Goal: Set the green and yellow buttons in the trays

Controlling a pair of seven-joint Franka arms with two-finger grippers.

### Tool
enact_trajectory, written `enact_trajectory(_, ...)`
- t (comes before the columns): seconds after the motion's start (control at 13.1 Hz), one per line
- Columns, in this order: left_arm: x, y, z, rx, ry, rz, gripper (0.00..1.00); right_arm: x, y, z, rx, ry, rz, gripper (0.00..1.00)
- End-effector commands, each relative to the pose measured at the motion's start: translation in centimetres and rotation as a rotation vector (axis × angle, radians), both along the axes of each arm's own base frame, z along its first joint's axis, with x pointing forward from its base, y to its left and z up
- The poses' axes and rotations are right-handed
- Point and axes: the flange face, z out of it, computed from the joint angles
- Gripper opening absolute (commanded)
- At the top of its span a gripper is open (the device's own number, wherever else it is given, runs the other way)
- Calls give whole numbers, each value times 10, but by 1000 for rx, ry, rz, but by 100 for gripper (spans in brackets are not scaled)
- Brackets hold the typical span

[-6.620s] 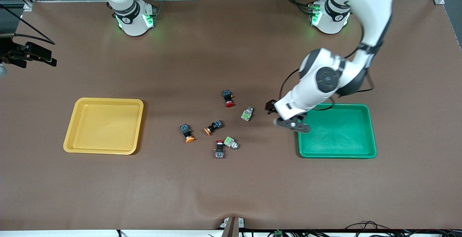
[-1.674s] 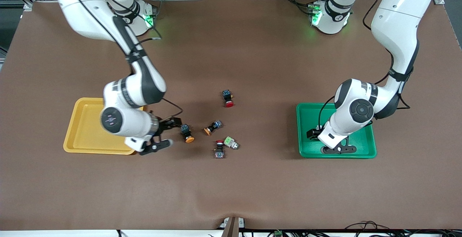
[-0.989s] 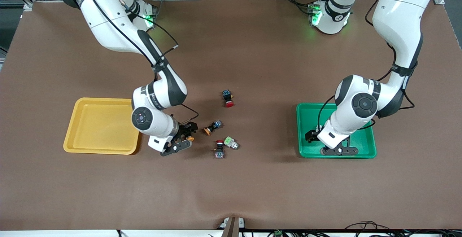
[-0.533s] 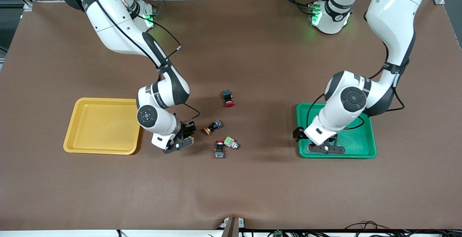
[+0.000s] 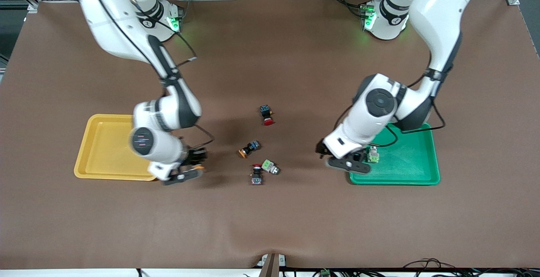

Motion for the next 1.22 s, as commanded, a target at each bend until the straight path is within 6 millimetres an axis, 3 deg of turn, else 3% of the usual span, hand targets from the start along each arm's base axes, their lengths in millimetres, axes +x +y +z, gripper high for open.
enact_trajectory(0.0,5,-24,-23,-8,-113,-98,100,-2,-69,49,-12,26,-62,12)
enact_trajectory(0.08,5,-27,-34,-25,-132,-111,100,-3,-92,57,-3,52,-49,12)
enact_trajectory(0.38,-7,-61,-46,-114,-197,-153,100,-13,-194,75,34,136,-92,15)
enact_trajectory(0.46,-10,-69,-50,-134,-209,-163,100,-17,-219,73,49,155,-63,15)
enact_trajectory(0.68,-24,-89,-76,-191,-226,-185,100,-27,-269,60,69,198,-41,17)
enact_trajectory(0.84,-26,-94,-78,-221,-248,-188,100,-34,-299,33,91,236,-34,19)
enact_trajectory(0.91,-32,-102,-82,-235,-252,-198,100,-34,-300,28,94,240,-23,33)
enact_trajectory(1.07,-37,-108,-95,-257,-267,-208,100,-33,-296,27,96,241,-11,100)
enact_trajectory(1.14,-38,-108,-102,-280,-285,-212,100,-32,-296,29,98,233,14,100)
